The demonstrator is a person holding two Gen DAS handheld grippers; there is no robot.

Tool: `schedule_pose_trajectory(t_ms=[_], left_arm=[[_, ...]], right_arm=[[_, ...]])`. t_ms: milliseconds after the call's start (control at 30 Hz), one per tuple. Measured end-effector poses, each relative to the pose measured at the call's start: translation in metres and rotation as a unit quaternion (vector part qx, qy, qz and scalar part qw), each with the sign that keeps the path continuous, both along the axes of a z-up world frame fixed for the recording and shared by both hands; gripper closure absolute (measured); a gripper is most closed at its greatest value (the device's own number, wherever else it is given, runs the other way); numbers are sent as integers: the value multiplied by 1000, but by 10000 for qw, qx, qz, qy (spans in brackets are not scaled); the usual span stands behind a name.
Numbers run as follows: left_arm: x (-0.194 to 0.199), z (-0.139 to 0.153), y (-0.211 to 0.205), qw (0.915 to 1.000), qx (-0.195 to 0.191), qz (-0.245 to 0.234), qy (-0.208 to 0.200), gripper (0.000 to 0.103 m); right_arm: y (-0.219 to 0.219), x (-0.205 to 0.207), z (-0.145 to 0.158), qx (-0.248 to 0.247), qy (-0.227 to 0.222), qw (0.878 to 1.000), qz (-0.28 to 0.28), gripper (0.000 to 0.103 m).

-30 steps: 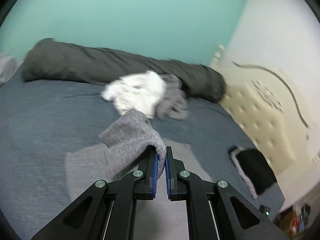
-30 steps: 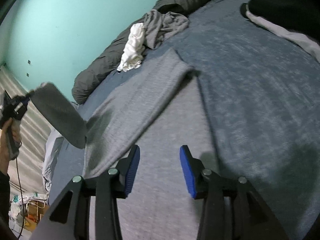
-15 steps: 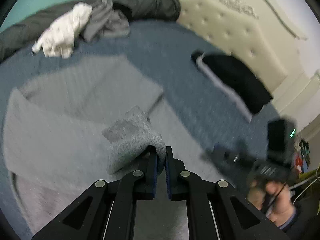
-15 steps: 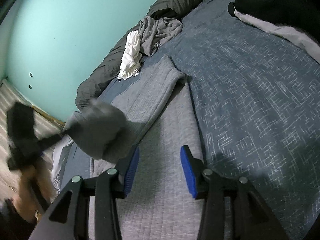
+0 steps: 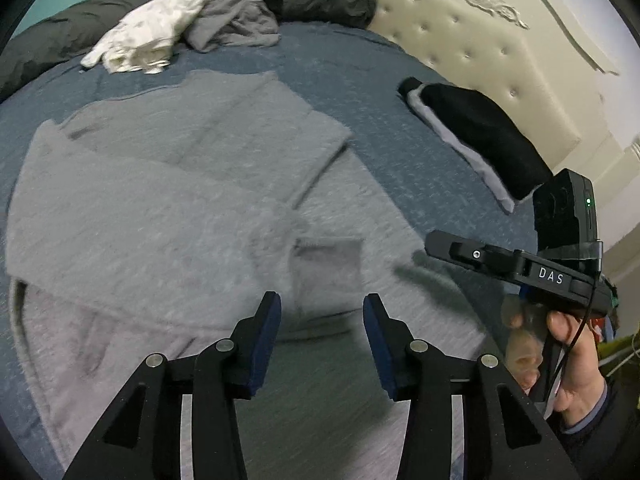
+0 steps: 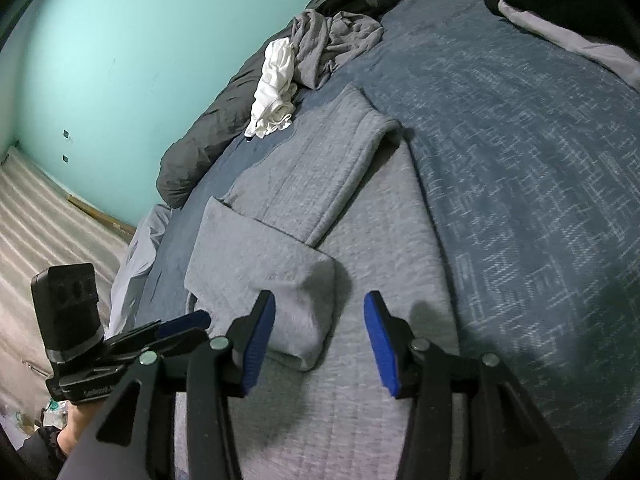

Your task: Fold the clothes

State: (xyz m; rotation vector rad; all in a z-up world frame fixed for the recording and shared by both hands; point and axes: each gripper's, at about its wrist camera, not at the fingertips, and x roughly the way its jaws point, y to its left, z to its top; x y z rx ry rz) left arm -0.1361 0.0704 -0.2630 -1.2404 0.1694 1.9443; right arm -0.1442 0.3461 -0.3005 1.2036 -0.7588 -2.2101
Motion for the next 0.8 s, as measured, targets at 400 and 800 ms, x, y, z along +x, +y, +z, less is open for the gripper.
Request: schedule_pose_trajectory(t_ms=[400,800], left_arm=[[-35,-19,-101,9926,-79,1185,-235,51],[-35,-7,-142,9891,106,1459,-188,50]], right_arm=[[-81,-11,-12,932,-181,9910,943,45],[-48,-5,-12,1387,-271,9899,62,57]])
